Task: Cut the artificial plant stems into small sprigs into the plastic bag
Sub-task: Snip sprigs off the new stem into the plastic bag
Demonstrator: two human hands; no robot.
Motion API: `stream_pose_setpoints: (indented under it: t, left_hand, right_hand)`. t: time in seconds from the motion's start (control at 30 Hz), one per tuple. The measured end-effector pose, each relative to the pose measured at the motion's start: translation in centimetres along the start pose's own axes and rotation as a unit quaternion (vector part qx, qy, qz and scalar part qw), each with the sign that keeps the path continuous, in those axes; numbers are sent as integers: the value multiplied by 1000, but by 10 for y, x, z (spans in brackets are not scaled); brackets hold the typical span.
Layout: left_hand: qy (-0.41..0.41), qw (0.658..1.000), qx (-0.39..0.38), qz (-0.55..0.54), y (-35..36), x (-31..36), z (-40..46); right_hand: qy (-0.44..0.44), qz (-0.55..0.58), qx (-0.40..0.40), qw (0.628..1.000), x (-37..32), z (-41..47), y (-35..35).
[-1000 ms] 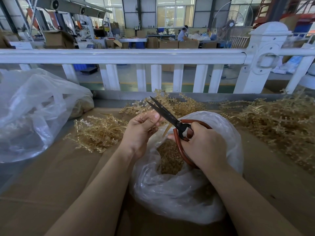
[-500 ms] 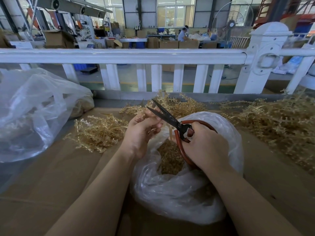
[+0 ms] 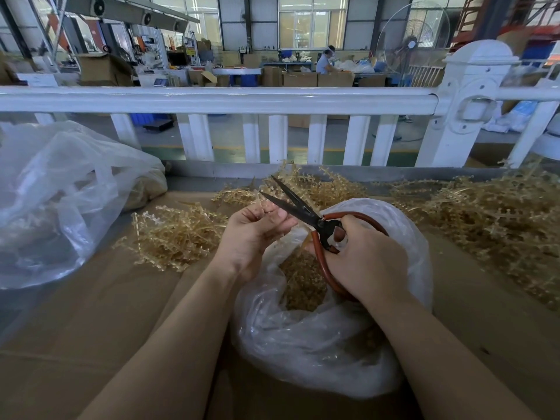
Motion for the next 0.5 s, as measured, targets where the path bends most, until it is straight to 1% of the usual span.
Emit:
stream_pose_setpoints:
  t: [0.27, 0.5]
  left_hand:
    - [-23, 1000, -1, 14, 3, 1, -3]
    - [-33, 999, -7, -3, 4, 0, -3]
  right_hand:
    - [-17, -7, -1, 1000, -5, 1, -4]
    - [-10, -7, 10, 1000, -4, 1, -2]
Point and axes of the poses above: each hand's wrist, its own z-axis towards the middle knuckle, its own y-axis out of the palm, x = y × z, the point moved 6 cm from there along z, towards the middle knuckle, and after that the axes turned 4 degrees about -x, right-handed, at the moved point
